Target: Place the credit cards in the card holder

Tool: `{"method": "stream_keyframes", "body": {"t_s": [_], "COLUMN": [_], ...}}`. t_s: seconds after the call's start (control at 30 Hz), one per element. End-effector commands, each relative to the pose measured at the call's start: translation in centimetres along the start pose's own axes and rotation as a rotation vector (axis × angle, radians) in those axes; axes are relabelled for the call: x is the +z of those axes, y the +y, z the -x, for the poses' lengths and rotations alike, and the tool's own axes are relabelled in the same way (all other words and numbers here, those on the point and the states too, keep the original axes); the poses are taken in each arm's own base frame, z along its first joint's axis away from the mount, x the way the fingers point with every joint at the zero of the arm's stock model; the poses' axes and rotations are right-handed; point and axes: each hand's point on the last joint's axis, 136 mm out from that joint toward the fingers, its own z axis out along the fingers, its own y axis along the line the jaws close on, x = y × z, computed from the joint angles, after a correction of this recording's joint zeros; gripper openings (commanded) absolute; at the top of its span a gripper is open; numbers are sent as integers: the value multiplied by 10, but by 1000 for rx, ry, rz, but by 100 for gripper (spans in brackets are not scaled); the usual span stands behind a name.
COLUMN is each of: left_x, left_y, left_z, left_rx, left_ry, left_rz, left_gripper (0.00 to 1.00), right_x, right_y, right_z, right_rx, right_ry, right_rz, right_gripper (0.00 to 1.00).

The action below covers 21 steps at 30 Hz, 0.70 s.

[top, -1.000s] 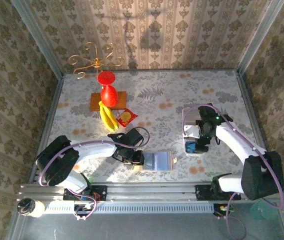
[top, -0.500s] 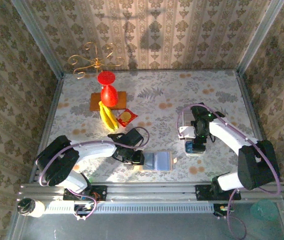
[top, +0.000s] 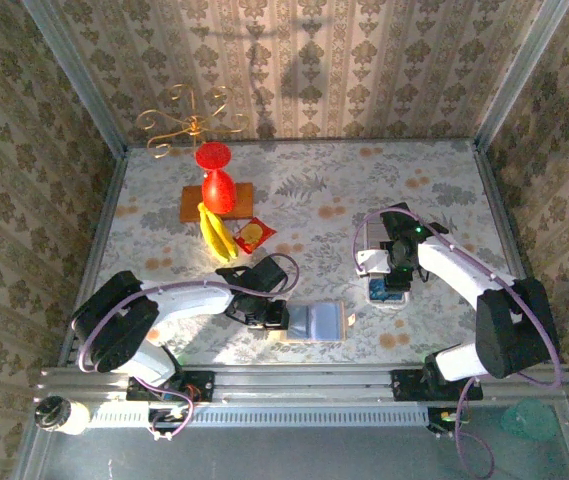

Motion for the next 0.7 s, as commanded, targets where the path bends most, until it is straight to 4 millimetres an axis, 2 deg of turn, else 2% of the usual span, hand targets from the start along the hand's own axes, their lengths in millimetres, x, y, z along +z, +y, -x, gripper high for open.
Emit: {"method": "stream_keyframes", "body": {"t_s": [0.0,0.37,0.6,0.63,0.67], "left_x": [0,0,0,0,0], "left_y": [7,6,4,3,3], "left_z": [-2,-1,0,0,0], "left_rx": [-23,-22,-20,-19,-19], "left_ry": [-7,-12,-13,-13,-13], "left_rz": [19,14,7,7,6], "left_gripper": [16,15,14,14,14], "right_x": [-2,-16,-21,-31,-32], "right_y": [-23,-35,-35,-38,-38], "right_z": [2,4,5,5,5], "right_rx": [-32,-37,-40,-38,-36], "right_ry": [6,-6,-16,-25,-27], "right_rz": [-60,-112,-126,-158,-160], "right_gripper": [74,50,45,45,45]}}
